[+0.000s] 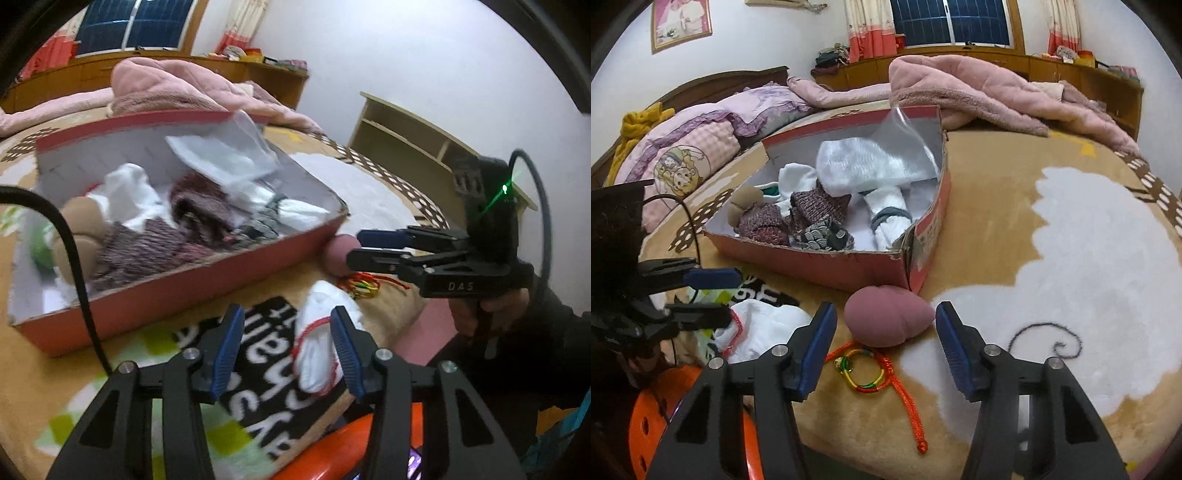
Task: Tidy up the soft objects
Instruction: 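Grasp the white red-trimmed sock with the left gripper while the right grasps the pink sponge ball, then lower the white sock into the shoebox with the left gripper while the right drops the pink ball in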
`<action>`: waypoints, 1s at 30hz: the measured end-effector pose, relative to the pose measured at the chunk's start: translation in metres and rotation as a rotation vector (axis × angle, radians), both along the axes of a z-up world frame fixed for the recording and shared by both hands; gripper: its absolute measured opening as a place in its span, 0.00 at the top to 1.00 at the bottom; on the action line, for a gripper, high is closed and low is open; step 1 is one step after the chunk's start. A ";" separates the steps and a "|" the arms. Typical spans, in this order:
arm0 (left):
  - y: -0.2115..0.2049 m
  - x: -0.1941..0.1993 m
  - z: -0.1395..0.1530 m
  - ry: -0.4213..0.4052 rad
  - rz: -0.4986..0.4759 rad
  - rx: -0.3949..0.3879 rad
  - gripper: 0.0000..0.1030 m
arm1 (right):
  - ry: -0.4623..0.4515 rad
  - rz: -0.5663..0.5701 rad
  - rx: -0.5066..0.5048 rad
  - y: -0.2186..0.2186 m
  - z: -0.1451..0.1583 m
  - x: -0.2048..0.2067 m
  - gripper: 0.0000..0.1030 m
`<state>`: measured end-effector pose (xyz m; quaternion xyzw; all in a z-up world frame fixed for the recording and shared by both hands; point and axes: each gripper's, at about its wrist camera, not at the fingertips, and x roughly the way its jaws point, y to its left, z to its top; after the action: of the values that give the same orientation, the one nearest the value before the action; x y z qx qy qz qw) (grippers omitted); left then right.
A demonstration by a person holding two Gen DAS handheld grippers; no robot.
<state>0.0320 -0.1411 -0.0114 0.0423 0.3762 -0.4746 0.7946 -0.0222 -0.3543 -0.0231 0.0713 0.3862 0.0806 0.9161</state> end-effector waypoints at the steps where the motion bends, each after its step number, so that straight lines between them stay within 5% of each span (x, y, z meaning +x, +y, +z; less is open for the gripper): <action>1: -0.003 0.000 -0.001 0.002 -0.007 0.006 0.51 | 0.008 0.004 0.009 0.001 -0.002 0.002 0.44; 3: -0.011 -0.002 -0.005 0.016 -0.029 0.024 0.56 | 0.019 -0.004 0.009 0.002 -0.006 0.006 0.44; 4: -0.015 -0.003 -0.007 0.026 -0.042 0.039 0.72 | 0.024 -0.009 0.010 0.002 -0.008 0.009 0.44; 7: -0.028 -0.012 -0.012 -0.017 -0.053 0.124 0.89 | 0.025 -0.021 0.012 0.001 -0.008 0.014 0.53; 11: -0.009 -0.003 -0.004 0.072 -0.034 0.019 0.90 | 0.007 -0.007 0.002 0.003 0.001 0.011 0.56; 17: 0.039 0.004 0.013 0.032 0.093 -0.054 0.90 | -0.052 0.081 0.011 0.018 0.022 -0.002 0.56; 23: 0.063 0.004 0.021 -0.050 0.192 -0.028 0.90 | -0.045 0.124 0.017 0.043 0.018 0.005 0.56; 30: 0.060 -0.013 0.020 -0.140 0.194 0.023 0.89 | -0.047 0.149 0.008 0.063 0.016 0.014 0.56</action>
<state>0.0195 -0.0815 0.0091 0.0479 0.3274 -0.3869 0.8607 -0.0087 -0.2911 -0.0071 0.0441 0.3684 0.1518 0.9161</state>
